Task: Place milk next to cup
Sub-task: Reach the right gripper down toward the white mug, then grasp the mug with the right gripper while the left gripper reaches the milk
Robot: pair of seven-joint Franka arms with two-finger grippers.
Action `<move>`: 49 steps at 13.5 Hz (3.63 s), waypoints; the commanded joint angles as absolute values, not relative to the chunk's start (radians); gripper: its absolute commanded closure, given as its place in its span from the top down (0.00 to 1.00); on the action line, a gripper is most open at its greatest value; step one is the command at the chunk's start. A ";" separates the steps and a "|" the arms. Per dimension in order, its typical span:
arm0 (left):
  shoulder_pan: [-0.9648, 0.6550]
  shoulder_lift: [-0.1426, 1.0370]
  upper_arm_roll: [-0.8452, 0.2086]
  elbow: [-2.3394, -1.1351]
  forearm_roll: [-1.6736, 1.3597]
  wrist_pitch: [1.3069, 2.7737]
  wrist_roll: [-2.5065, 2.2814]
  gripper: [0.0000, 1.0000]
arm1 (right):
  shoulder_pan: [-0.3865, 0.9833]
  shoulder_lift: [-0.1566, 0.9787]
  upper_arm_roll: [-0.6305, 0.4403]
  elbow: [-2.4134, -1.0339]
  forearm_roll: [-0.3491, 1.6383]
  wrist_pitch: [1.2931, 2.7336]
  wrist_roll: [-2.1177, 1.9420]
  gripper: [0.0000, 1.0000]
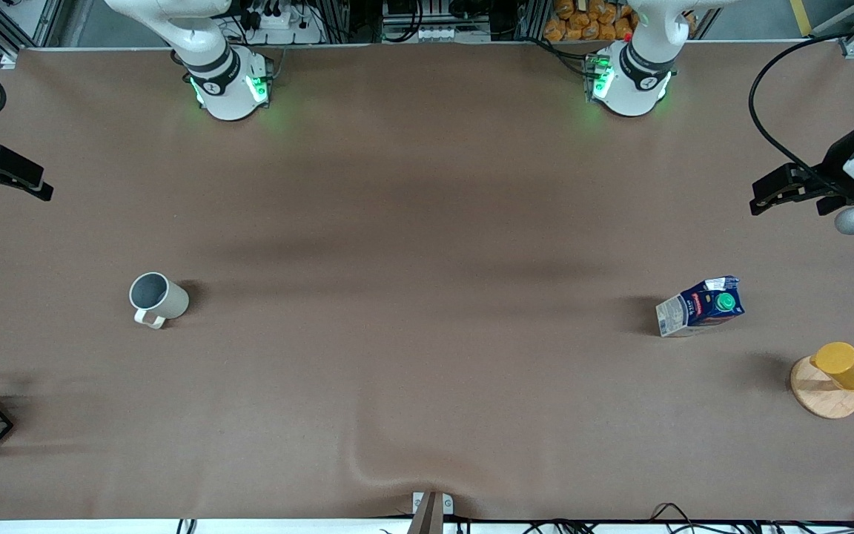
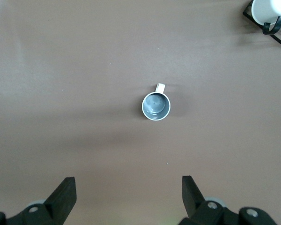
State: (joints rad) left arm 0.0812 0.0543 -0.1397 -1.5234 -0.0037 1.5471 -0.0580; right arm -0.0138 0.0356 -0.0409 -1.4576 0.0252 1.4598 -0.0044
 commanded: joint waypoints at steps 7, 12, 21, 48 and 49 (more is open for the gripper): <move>0.092 0.055 -0.146 -1.503 0.005 1.537 -0.034 1.00 | 0.005 0.043 -0.054 -1.460 0.011 1.457 0.026 1.00; 0.090 0.060 -0.146 -1.505 0.014 1.539 -0.017 1.00 | -0.024 0.179 -0.055 -1.465 0.011 1.555 0.031 1.00; 0.107 0.063 -0.146 -1.508 0.008 1.536 -0.009 1.00 | -0.152 0.364 -0.057 -1.776 0.006 1.949 0.017 1.00; 0.189 0.342 -0.153 -1.736 0.055 1.928 -0.187 1.00 | 0.289 0.493 -0.048 -1.659 -0.014 2.115 -0.179 0.00; 0.189 0.344 -0.153 -1.736 0.054 1.928 -0.189 1.00 | 0.354 0.552 -0.048 -1.597 -0.040 2.114 -0.181 0.00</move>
